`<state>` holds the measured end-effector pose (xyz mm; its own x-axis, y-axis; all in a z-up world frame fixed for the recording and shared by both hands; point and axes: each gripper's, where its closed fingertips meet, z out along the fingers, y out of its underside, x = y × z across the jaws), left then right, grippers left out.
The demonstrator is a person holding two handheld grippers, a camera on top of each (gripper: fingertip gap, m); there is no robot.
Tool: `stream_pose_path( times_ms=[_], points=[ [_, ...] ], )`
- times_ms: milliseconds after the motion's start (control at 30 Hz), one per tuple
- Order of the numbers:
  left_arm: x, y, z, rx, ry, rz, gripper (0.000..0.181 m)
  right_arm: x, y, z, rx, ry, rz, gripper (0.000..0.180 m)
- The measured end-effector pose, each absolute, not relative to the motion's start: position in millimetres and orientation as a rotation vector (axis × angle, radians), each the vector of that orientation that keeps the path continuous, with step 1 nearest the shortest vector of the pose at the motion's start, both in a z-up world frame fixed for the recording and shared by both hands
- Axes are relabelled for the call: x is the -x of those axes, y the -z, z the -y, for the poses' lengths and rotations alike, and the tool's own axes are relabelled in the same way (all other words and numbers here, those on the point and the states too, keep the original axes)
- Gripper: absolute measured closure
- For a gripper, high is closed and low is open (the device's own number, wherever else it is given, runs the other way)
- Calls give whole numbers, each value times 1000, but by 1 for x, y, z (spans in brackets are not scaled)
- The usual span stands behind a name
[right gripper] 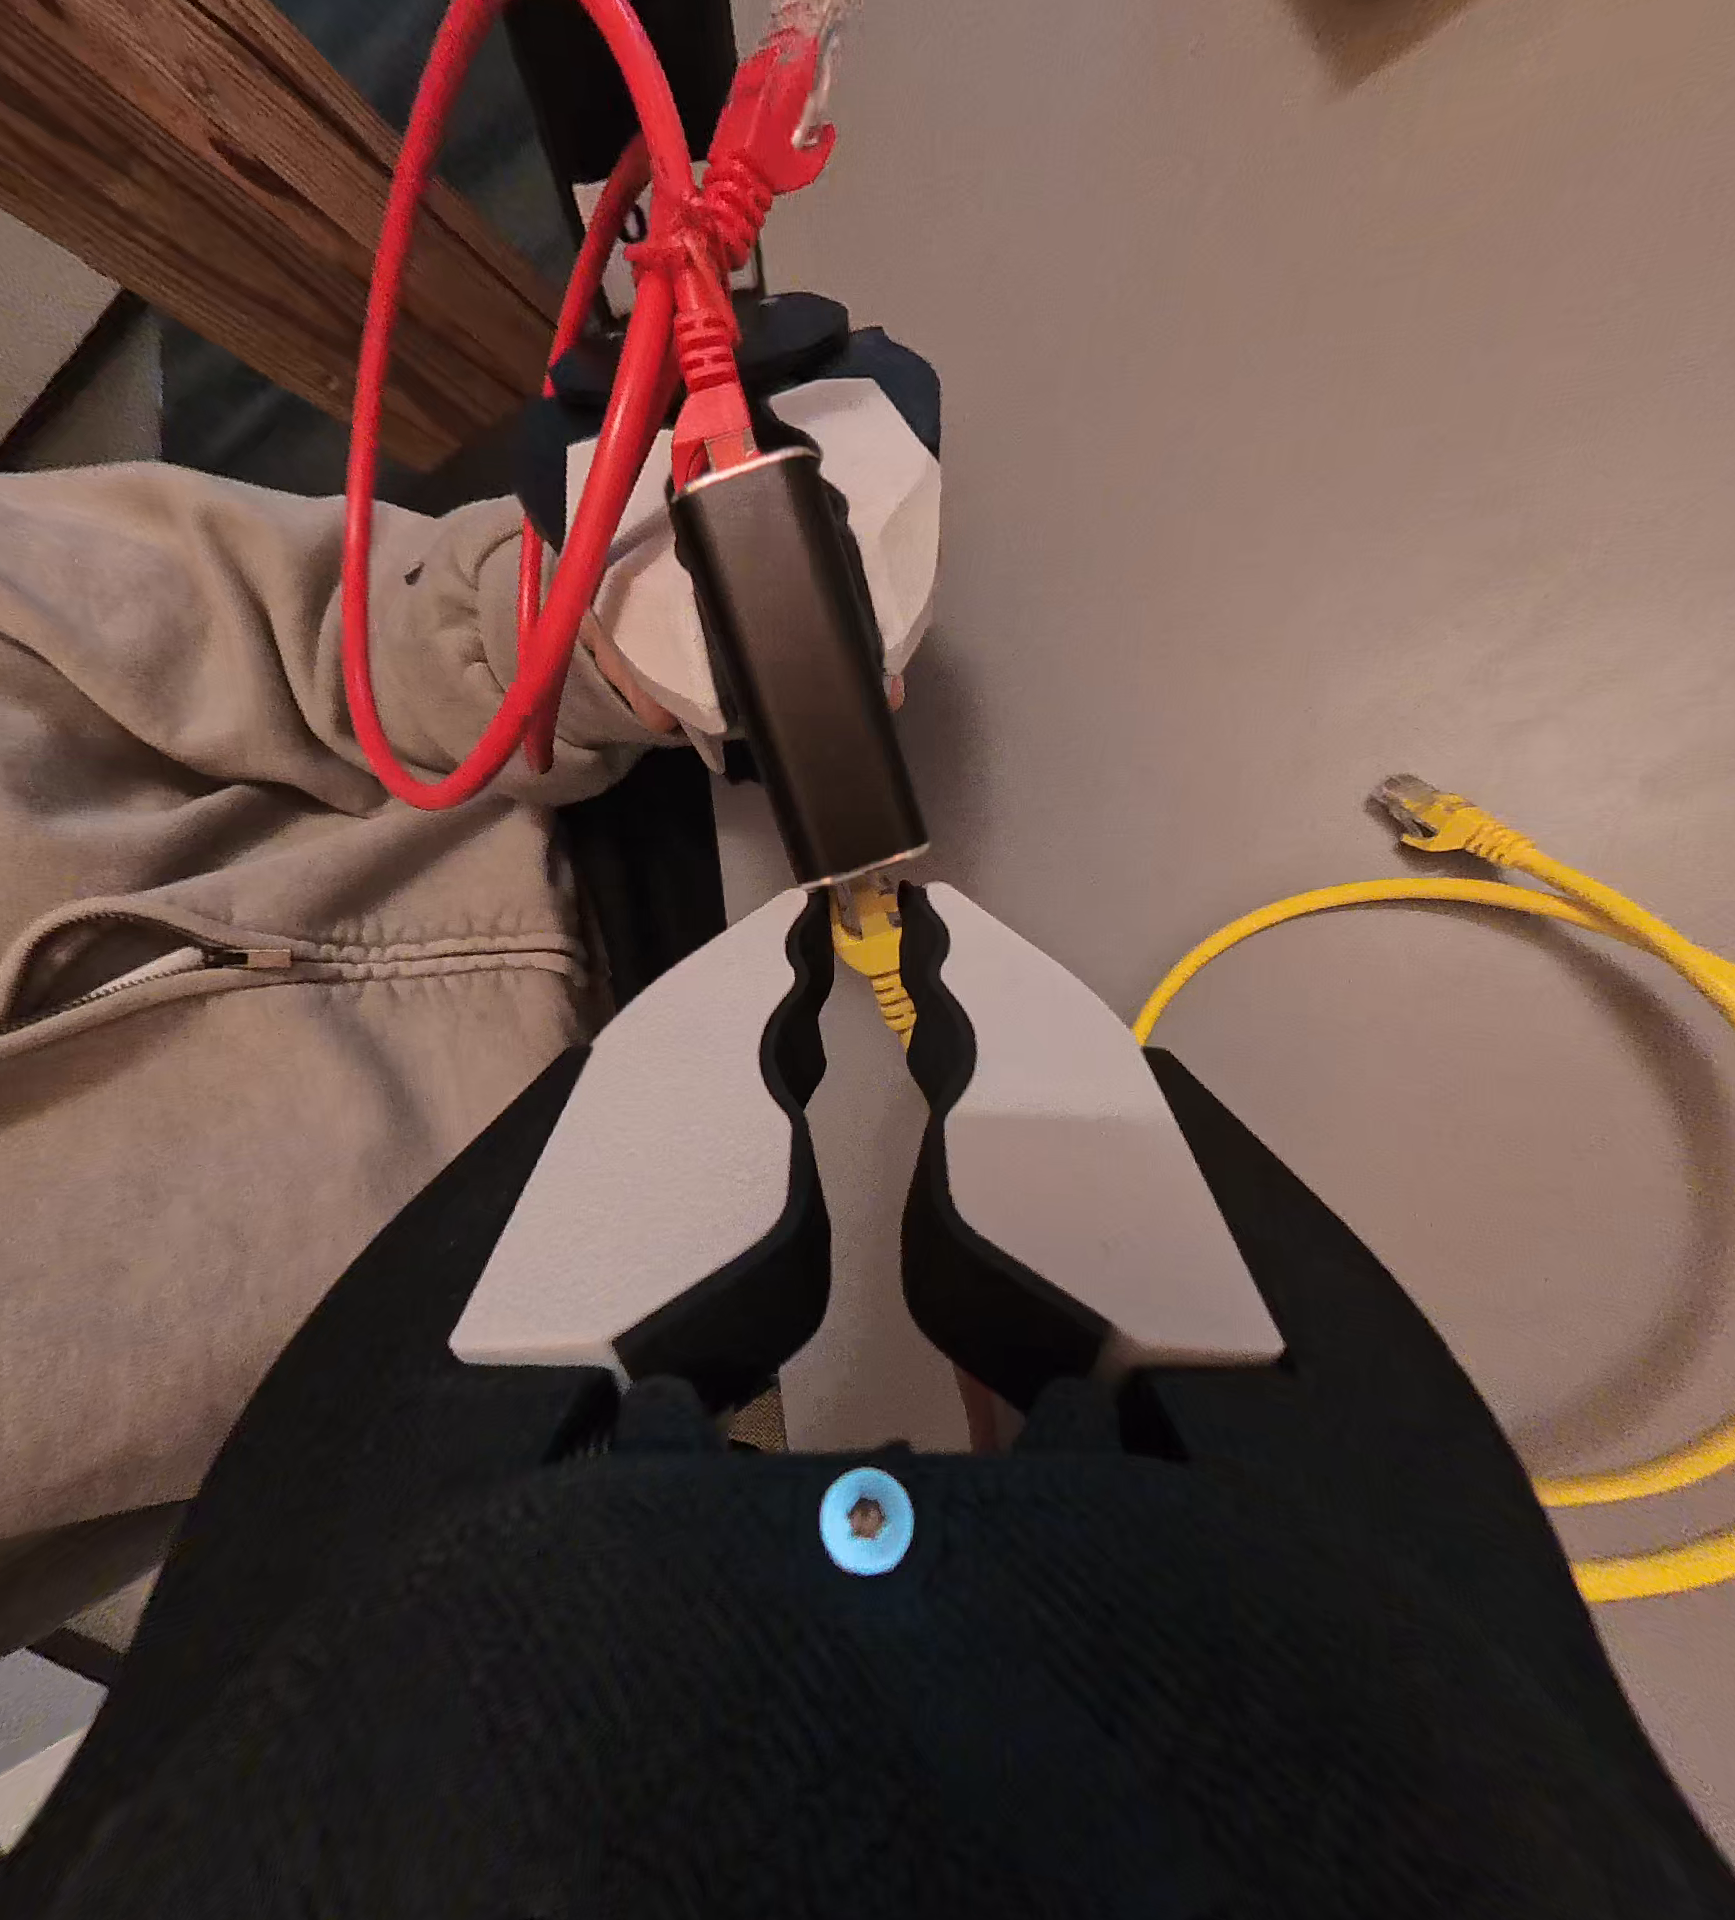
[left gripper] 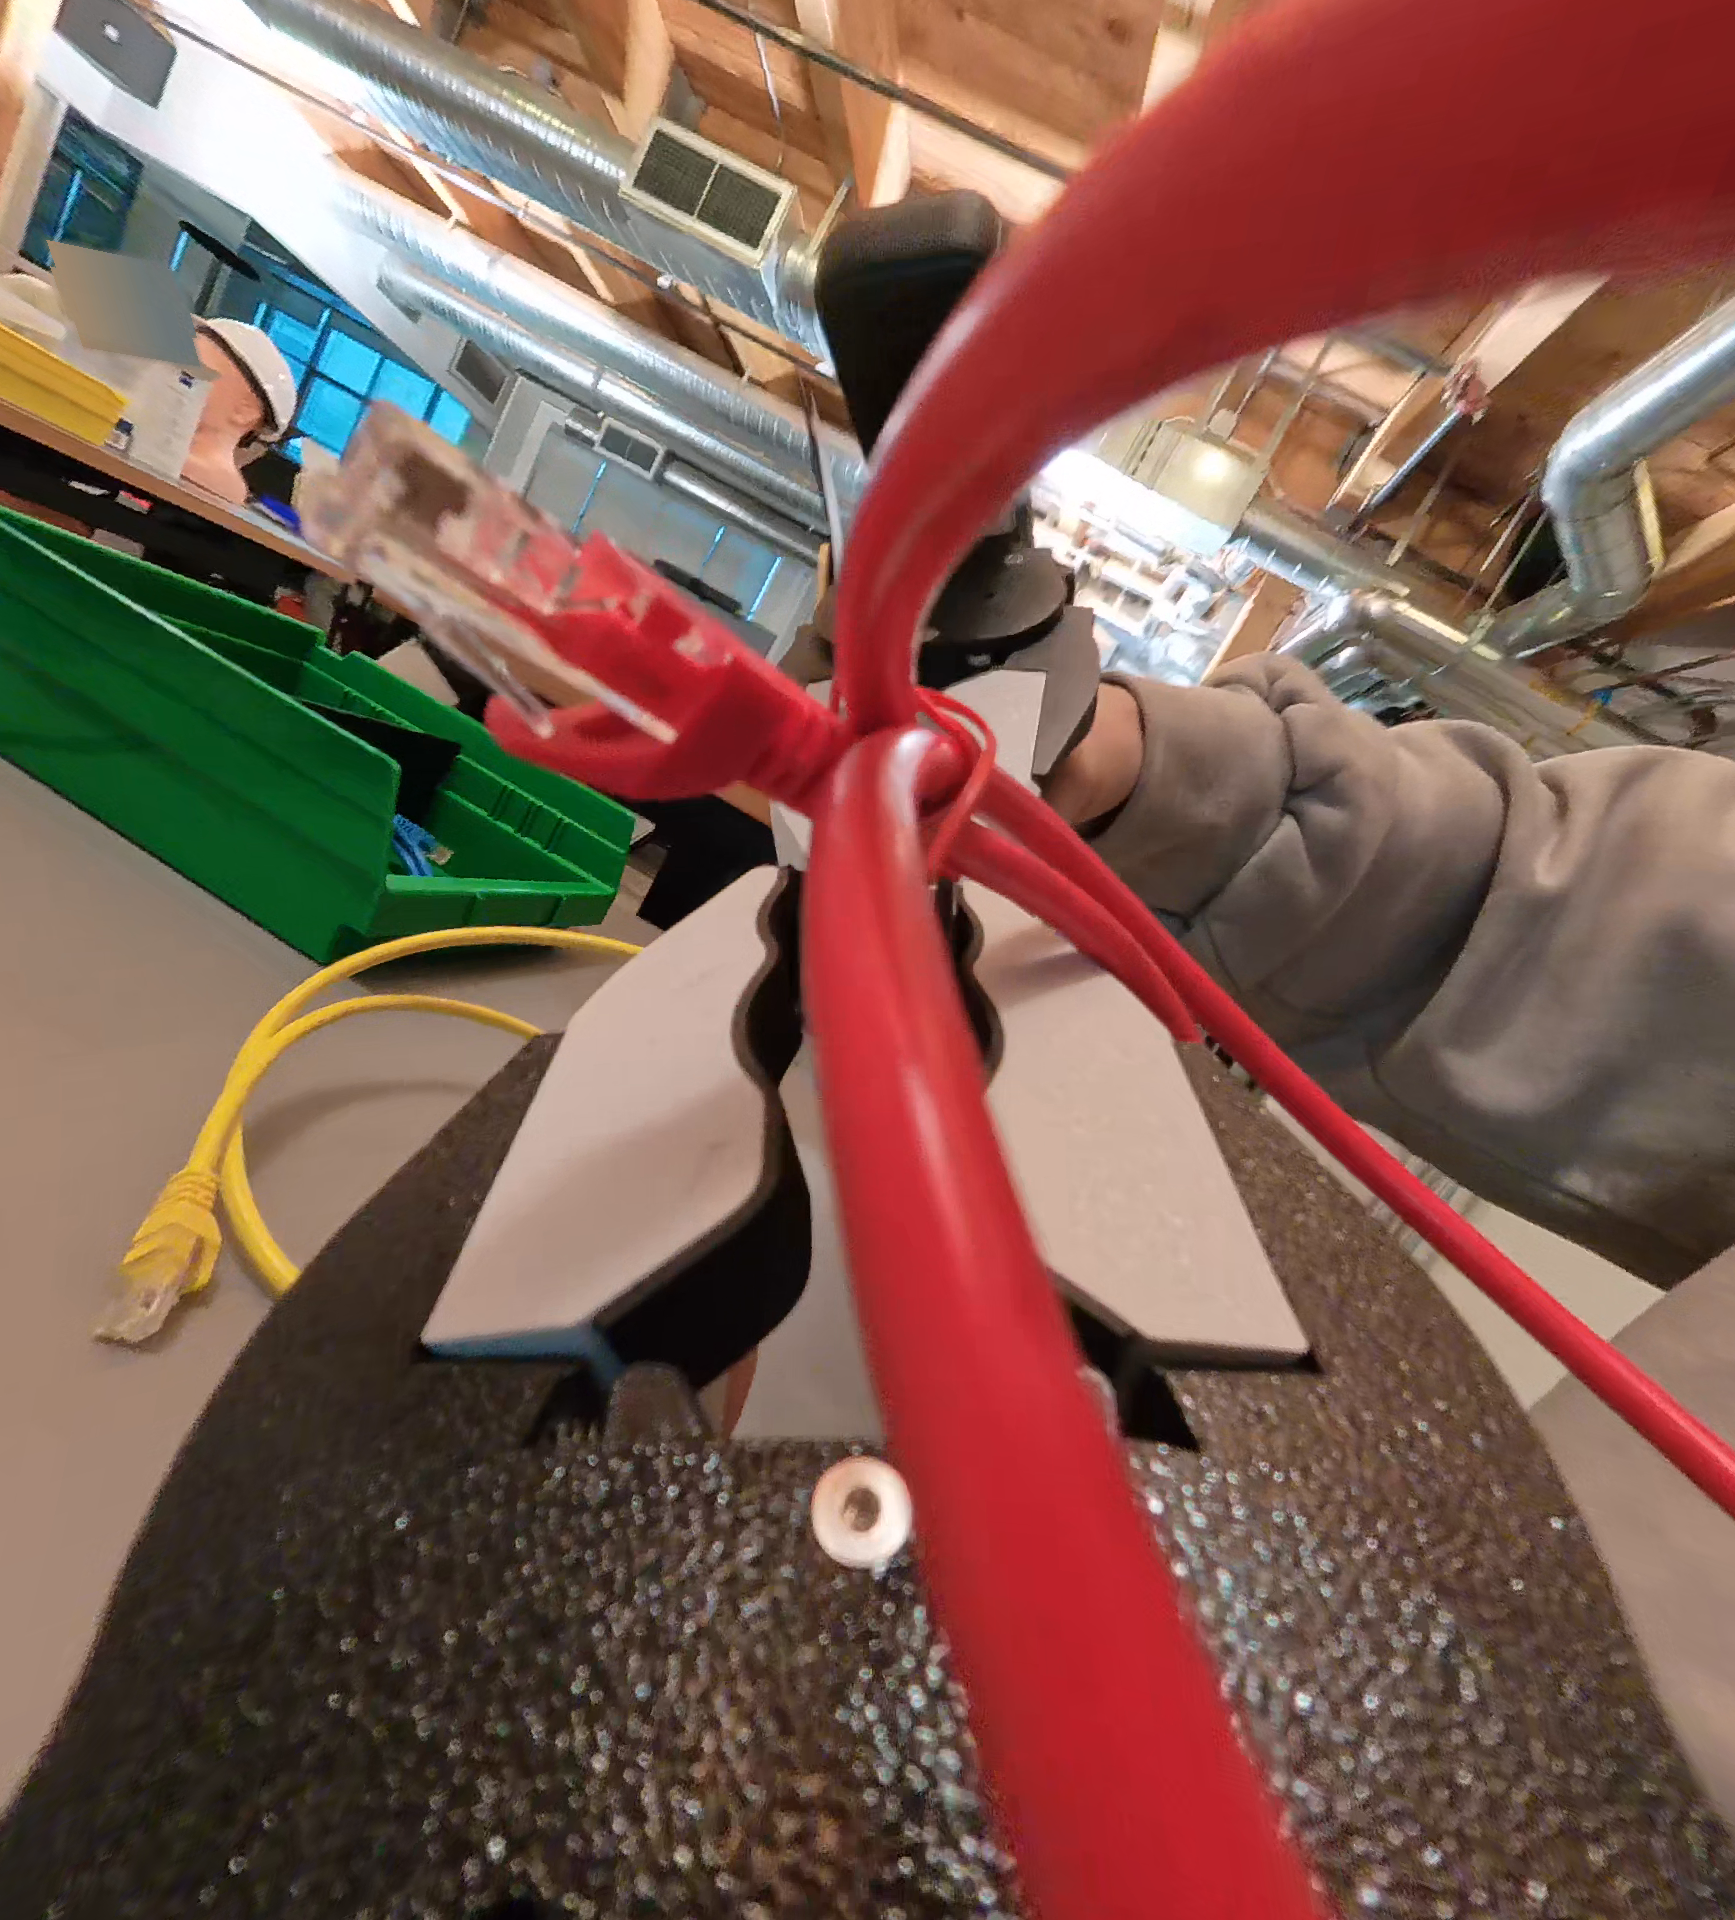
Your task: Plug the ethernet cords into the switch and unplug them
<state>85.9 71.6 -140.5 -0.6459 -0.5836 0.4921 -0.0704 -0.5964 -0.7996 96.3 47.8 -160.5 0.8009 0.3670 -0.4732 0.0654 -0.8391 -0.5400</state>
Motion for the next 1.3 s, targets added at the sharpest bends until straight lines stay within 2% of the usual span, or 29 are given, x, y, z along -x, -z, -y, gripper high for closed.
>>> stream_pose_path(
  times_ms=[267,533,700,900,1067,1233,1300],
  points=[
    [-87,145,-72,1081,2163,-1254,156,-98,164,-48,2477,-855,252,165],
    [-89,148,-72,1246,2475,-1078,157,-97,166,-44,2525,-834,302,165],
    [-87,143,-68,1093,2213,-1242,156,-99,162,-43,2531,-792,358,165],
    [-84,143,-75,1171,2410,-1119,157,-93,162,-47,2502,-790,352,165],
    [-85,144,-68,1107,2231,-1248,156,-97,165,-42,2523,-762,392,165],
    [-86,146,-70,1196,2437,-1116,157,-97,165,-43,2522,-765,393,165],
    [-87,150,-68,1184,2374,-1161,157,-98,171,-41,2543,-758,392,165]
  ],
)
